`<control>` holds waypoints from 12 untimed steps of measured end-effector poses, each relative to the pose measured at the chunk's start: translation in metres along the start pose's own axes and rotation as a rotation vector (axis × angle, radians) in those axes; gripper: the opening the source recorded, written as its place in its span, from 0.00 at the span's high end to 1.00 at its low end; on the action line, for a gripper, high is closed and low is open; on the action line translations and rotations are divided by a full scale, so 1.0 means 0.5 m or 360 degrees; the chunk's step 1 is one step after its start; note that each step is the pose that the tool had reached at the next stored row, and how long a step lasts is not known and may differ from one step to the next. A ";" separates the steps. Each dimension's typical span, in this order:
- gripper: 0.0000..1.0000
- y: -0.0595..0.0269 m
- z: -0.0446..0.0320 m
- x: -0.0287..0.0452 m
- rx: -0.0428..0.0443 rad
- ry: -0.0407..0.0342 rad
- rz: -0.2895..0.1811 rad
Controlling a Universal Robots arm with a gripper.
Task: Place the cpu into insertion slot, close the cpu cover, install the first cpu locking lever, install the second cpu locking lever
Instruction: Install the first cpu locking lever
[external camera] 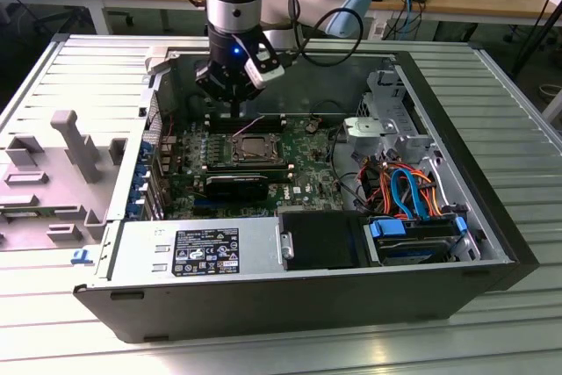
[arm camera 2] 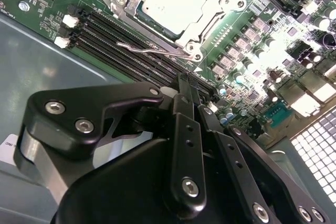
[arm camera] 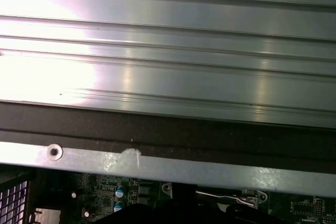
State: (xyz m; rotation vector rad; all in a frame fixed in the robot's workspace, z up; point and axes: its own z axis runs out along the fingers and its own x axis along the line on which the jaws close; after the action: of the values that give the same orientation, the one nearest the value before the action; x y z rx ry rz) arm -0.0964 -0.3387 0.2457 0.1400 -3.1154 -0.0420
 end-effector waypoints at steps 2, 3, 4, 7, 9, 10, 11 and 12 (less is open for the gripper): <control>0.89 0.000 0.000 -0.001 0.0000 0.0000 0.0000; 0.89 0.000 0.001 -0.002 0.0000 0.0000 0.0000; 0.89 0.000 0.001 -0.002 0.0000 0.0000 0.0000; 0.89 0.000 0.002 -0.004 0.0000 0.0000 0.0000; 0.89 -0.001 0.002 -0.006 0.0000 0.0000 0.0000; 0.89 -0.001 0.003 -0.006 0.0000 0.0000 0.0000; 0.89 -0.001 0.003 -0.007 0.0000 0.0000 0.0000; 0.89 -0.001 0.004 -0.008 0.0000 0.0000 0.0000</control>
State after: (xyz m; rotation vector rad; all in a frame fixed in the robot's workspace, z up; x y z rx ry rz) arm -0.0924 -0.3388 0.2438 0.1401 -3.1153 -0.0421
